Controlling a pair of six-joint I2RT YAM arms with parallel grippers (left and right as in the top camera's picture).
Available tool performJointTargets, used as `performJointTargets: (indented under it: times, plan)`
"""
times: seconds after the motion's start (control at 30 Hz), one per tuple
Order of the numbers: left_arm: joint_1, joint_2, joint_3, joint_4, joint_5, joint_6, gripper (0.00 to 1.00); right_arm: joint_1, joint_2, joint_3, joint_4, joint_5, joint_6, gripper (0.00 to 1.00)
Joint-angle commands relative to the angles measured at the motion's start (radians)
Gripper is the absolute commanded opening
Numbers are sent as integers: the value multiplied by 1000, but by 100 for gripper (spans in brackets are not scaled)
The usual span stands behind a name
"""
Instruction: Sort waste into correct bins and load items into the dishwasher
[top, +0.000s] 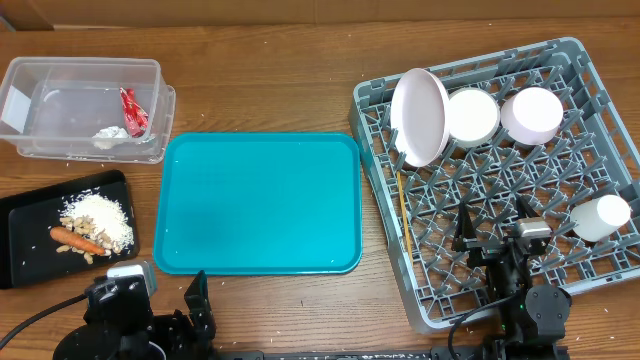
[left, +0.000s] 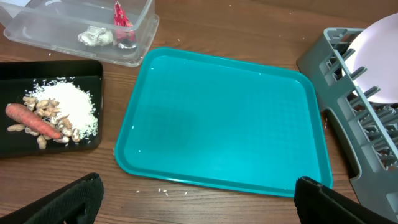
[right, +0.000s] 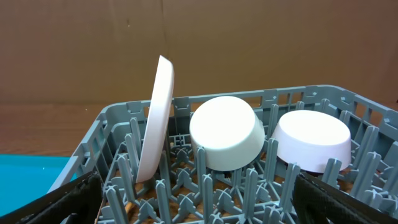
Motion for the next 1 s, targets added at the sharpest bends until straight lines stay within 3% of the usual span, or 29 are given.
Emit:
performJointTargets:
  times: [0.0,0.97]
  plan:
    - [5,-4,-3,2,-8,-4,100,-2,-8,-10,5,-11,-8,100]
    - [5,-21,-5,15,-25,-3,100,-2,-8,-10,5,-11,-8,100]
